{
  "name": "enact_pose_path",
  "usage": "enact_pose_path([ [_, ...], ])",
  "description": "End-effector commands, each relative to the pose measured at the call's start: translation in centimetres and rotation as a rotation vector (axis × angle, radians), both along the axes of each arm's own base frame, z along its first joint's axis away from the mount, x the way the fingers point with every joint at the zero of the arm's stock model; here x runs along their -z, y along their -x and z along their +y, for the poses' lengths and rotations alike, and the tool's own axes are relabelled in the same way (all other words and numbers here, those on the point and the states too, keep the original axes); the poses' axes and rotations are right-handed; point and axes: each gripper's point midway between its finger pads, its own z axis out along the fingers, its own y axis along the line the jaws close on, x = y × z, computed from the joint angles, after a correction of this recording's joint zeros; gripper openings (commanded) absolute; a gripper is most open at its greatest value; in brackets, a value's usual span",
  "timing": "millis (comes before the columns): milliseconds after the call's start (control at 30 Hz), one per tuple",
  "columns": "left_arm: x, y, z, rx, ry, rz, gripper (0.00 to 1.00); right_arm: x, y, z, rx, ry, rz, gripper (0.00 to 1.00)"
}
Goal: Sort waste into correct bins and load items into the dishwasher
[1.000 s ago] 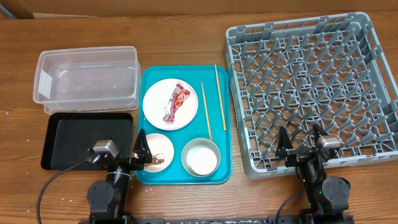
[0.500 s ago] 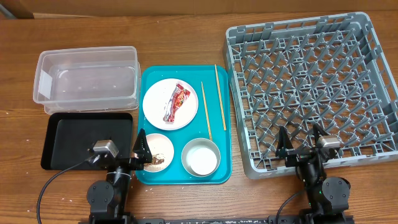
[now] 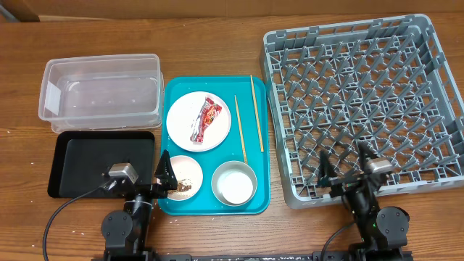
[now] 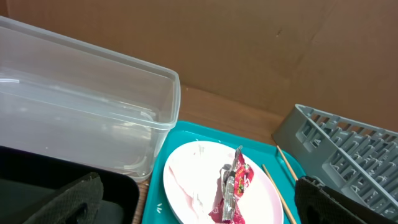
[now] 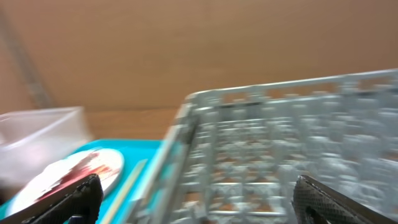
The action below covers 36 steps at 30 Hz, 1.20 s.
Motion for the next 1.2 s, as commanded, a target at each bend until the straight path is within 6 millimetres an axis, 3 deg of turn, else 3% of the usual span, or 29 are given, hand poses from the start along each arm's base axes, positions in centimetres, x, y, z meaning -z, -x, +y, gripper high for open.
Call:
enact_pose_path([
  [0, -0.1, 0.1, -1.2, 0.063, 0.088, 0.001, 1.0, -0.4, 2.6, 5.0, -0.329, -0.007, -0.025, 1.0],
  [67, -0.3, 0.3, -2.1, 0.108, 0.169, 0.003, 1.0, -0.7, 3.6, 6.3, -0.427, -0.047, -0.014, 1.0],
  [167, -2.3, 0.6, -3.6, 0.202, 0.249, -0.052, 1.0, -1.5, 3.8, 6.3, -0.435, -0.174, 0.038, 1.0],
  [233, -5.2, 1.4, -5.1, 0.306, 0.244, -0.142, 1.0, -3.2, 4.1, 6.3, -0.44, -0.208, 0.023, 1.0],
  [400, -10.1, 2.9, -5.3, 0.321, 0.196, -0.181, 1.0, -9.2, 5.0, 5.3, -0.391, -0.214, -0.066, 1.0],
  [500, -11.5, 3.4, -5.3, 0.309, 0.165, -0.076, 1.0, -11.7, 4.6, 4.3, -0.31, -0.226, -0.006, 1.0],
  [667, -13.2, 2.9, -5.3, 0.297, 0.143, 0.175, 1.0, -13.9, 2.8, 3.6, -0.23, -0.155, 0.201, 1.0],
  [833, -15.3, 1.4, -6.4, 0.385, 0.074, 0.421, 1.0, -15.0, 0.3, 3.6, -0.199, -0.089, 0.469, 1.0],
  [933, -16.8, 0.5, -7.9, 0.456, 0.191, 0.557, 1.0, -14.7, -1.7, 4.0, -0.191, -0.087, 0.641, 1.0],
  [1033, -16.7, -0.1, -10.1, 0.595, 0.263, 0.619, 1.0, -13.0, -2.5, 5.2, -0.254, -0.111, 0.785, 1.0],
  [1167, -11.9, 0.4, -11.7, 0.629, 0.198, 0.839, 1.0, -11.5, -3.4, 6.4, -0.315, -0.141, 0.862, 1.0],
])
